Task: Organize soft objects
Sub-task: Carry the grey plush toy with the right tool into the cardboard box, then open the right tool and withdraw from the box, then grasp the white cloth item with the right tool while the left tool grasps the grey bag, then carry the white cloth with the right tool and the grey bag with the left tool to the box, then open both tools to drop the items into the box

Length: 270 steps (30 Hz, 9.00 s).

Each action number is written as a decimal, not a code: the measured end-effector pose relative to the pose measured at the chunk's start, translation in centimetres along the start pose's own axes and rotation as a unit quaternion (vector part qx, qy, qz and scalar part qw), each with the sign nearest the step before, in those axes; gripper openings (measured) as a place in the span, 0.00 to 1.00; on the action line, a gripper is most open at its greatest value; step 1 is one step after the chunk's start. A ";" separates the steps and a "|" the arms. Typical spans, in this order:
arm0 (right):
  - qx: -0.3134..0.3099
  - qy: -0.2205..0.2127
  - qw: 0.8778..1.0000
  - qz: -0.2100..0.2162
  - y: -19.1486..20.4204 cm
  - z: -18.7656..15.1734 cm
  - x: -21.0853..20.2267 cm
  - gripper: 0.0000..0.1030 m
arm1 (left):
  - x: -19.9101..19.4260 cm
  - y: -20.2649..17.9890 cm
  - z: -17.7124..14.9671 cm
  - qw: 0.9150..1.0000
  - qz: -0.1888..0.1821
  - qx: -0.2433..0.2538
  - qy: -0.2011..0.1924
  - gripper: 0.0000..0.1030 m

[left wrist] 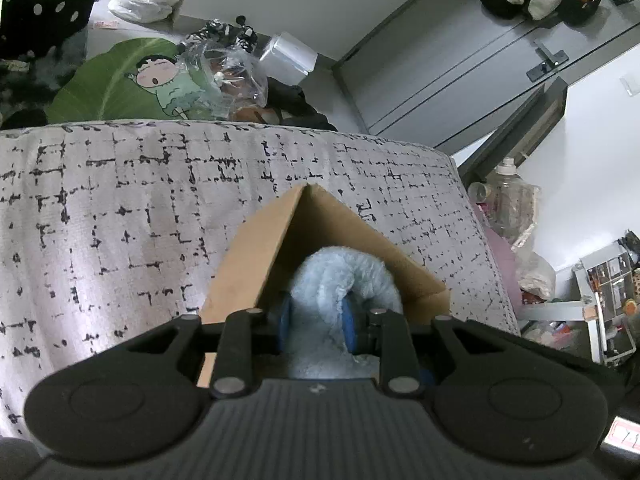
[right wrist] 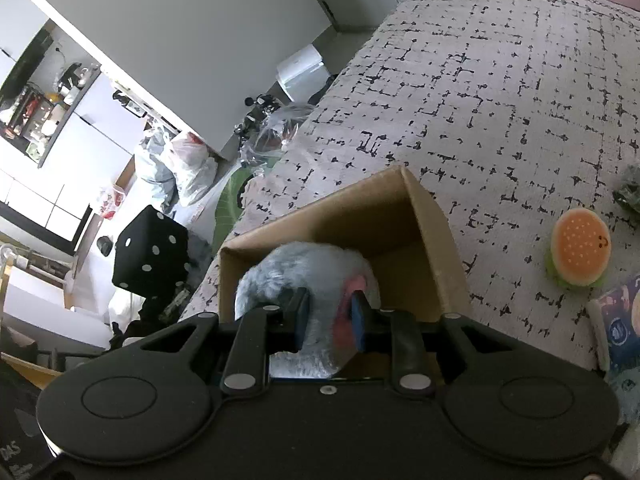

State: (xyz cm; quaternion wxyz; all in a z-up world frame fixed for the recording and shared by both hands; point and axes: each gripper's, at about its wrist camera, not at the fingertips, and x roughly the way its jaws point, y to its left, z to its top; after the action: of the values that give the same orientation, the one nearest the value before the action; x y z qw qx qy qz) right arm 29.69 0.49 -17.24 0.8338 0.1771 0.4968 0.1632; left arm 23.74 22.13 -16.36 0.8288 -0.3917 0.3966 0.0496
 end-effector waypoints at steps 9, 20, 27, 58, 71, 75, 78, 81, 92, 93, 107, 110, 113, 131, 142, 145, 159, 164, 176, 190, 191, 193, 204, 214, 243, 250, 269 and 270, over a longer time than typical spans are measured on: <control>0.022 -0.015 1.000 0.010 -1.3 0.1 -2.4 0.59 | -1.2 -1.5 0.2 0.999 0.030 0.006 -0.013 0.40; 0.037 -0.033 0.999 0.017 -3.7 -0.9 -8.9 0.81 | -5.6 -4.9 -2.6 0.997 0.063 0.022 -0.034 0.75; 0.027 -0.052 0.998 0.009 -5.1 -1.5 -13.8 0.92 | -8.8 -7.8 -5.4 0.994 0.077 0.048 -0.054 0.84; 0.039 -0.129 0.991 0.010 -13.5 -5.7 -30.9 1.00 | -18.6 -19.0 -16.1 0.979 0.106 0.155 -0.084 0.86; 0.034 -0.113 0.993 -0.007 -16.6 -7.8 -32.7 1.00 | -18.7 -19.8 -18.6 0.976 0.098 0.184 -0.063 0.87; 0.028 -0.102 0.994 -0.010 -17.0 -8.2 -32.5 1.00 | -18.2 -19.7 -19.0 0.976 0.100 0.186 -0.052 0.87; 0.023 -0.091 0.996 -0.002 -17.0 -8.4 -32.4 1.00 | -17.9 -19.6 -19.2 0.977 0.101 0.183 -0.045 0.87; 0.031 -0.083 0.996 0.003 -16.9 -8.3 -32.6 1.00 | -17.5 -19.7 -19.6 0.976 0.097 0.191 -0.040 0.87; 0.028 -0.073 0.997 0.001 -16.3 -8.2 -31.0 0.99 | -15.1 -18.7 -20.3 0.980 0.095 0.175 -0.001 0.87; 0.034 -0.069 0.997 -0.003 -16.5 -8.3 -30.5 0.99 | -14.9 -18.5 -20.3 0.981 0.093 0.172 0.003 0.87; 0.104 0.001 0.995 -0.010 -19.4 -7.5 -21.9 0.71 | -10.2 -17.2 -18.9 0.987 0.065 0.146 0.032 0.73; 0.114 0.013 0.993 -0.014 -19.9 -7.3 -20.0 0.69 | -8.9 -17.0 -18.3 0.989 0.061 0.131 0.038 0.64; 0.127 0.026 0.991 -0.011 -20.5 -7.1 -18.1 0.69 | -7.7 -16.7 -17.9 0.990 0.062 0.121 0.045 0.61; 0.245 0.077 0.966 0.020 -24.1 -6.1 -10.5 0.60 | 0.6 -17.1 -17.6 0.987 0.086 0.100 0.092 0.52; 0.277 0.114 0.954 0.015 -24.6 -6.3 -6.6 0.48 | 5.0 -15.3 -17.7 0.984 0.110 0.048 0.129 0.39; 0.278 0.117 0.953 0.011 -24.4 -6.3 -6.0 0.41 | 5.8 -14.7 -17.8 0.984 0.113 0.032 0.135 0.35; 0.238 0.043 0.970 0.018 -23.7 -6.1 -9.2 0.39 | 4.5 -16.0 -17.8 0.990 0.073 0.033 0.112 0.11; 0.229 0.022 0.973 0.023 -23.9 -6.3 -11.0 0.39 | 2.7 -16.8 -17.4 0.993 0.063 0.041 0.092 0.11; 0.174 -0.056 0.983 0.034 -22.9 -6.1 -15.6 0.39 | -3.4 -17.3 -15.8 0.997 0.062 0.049 0.021 0.11; 0.124 -0.115 0.983 0.065 -21.1 -5.5 -18.6 0.39 | -8.8 -17.2 -14.3 0.995 0.068 0.067 -0.031 0.11; 0.121 -0.116 0.984 0.066 -21.0 -5.5 -18.6 0.39 | -9.1 -17.1 -14.3 0.995 0.069 0.068 -0.033 0.11; 0.116 -0.119 0.984 0.070 -20.7 -5.5 -18.7 0.39 | -9.6 -16.9 -14.0 0.995 0.069 0.065 -0.035 0.11; 0.084 -0.153 0.981 0.087 -18.7 -5.8 -19.6 0.39 | -12.0 -15.8 -12.8 0.994 0.069 0.073 -0.052 0.11; 0.057 -0.147 0.983 0.096 -16.5 -6.0 -18.7 0.39 | -12.8 -13.5 -11.7 0.993 0.077 0.063 -0.057 0.11; 0.034 -0.087 0.992 0.091 -10.2 -6.1 -10.3 0.39 | -7.7 -4.0 -7.3 0.997 0.078 -0.006 -0.005 0.11; 0.022 -0.095 0.991 0.092 -8.3 -6.0 -9.0 0.39 | -6.8 -2.8 -6.2 0.995 0.096 0.007 0.004 0.11; 0.055 -0.123 0.982 0.135 -8.1 -5.3 -10.2 0.58 | -8.5 -4.4 -5.6 0.992 0.119 0.049 -0.003 0.42; 0.060 -0.126 0.981 0.135 -8.3 -5.2 -10.5 0.59 | -8.8 -4.7 -5.7 0.991 0.124 0.053 -0.007 0.44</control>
State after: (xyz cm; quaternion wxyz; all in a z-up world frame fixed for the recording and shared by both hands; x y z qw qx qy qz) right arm 21.09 -10.85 -15.29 0.8477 0.3116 0.3685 0.2203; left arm 16.11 16.99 -9.55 0.8385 -0.2951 0.4382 0.1334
